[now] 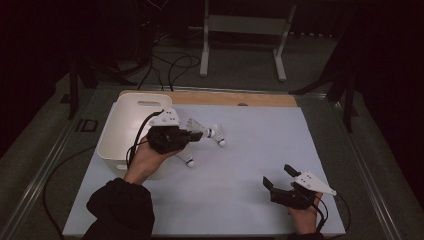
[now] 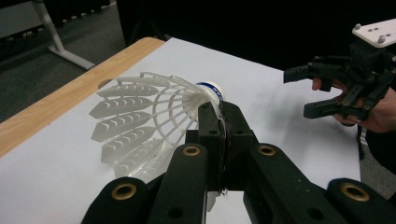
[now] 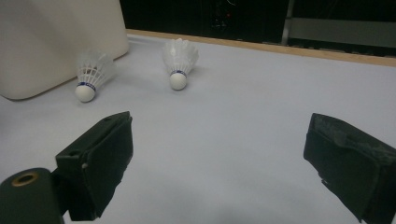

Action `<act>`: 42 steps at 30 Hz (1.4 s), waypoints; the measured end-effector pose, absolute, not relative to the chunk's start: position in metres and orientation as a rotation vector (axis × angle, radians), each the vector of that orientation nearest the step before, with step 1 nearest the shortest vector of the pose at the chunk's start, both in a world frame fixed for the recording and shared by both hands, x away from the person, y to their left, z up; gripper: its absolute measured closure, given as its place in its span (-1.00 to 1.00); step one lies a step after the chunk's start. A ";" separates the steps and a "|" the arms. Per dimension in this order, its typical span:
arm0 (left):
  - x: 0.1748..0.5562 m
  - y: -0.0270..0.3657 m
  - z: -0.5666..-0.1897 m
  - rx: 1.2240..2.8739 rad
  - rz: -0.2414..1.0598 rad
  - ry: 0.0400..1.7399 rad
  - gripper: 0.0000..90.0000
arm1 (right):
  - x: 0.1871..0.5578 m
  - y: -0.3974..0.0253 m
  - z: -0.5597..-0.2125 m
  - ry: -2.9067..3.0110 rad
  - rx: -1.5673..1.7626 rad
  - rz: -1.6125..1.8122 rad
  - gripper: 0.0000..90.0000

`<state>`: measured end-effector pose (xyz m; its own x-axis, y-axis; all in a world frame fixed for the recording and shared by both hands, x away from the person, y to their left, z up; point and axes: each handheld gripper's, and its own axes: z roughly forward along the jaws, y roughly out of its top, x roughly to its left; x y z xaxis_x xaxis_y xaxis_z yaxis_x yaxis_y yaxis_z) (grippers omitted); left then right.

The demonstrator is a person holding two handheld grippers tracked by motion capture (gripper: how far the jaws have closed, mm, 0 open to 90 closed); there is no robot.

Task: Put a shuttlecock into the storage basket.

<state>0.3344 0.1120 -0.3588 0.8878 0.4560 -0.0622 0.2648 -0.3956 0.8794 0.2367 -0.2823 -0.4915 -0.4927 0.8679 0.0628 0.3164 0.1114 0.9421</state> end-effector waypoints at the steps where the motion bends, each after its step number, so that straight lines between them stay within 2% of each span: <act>1: 0.334 0.113 -0.359 2.004 0.228 0.526 0.98 | 0.237 -0.282 -0.492 1.875 1.149 1.383 -0.82; 42: 0.332 0.144 -0.347 1.981 0.286 0.580 0.98 | 0.237 -0.282 -0.492 1.875 1.151 1.385 -0.82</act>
<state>0.3322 0.1443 -0.3474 0.8566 0.5137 -0.0480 0.2748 -0.3757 0.8851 0.2368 -0.2822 -0.4916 -0.4924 0.8679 0.0658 0.3180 0.1090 0.9418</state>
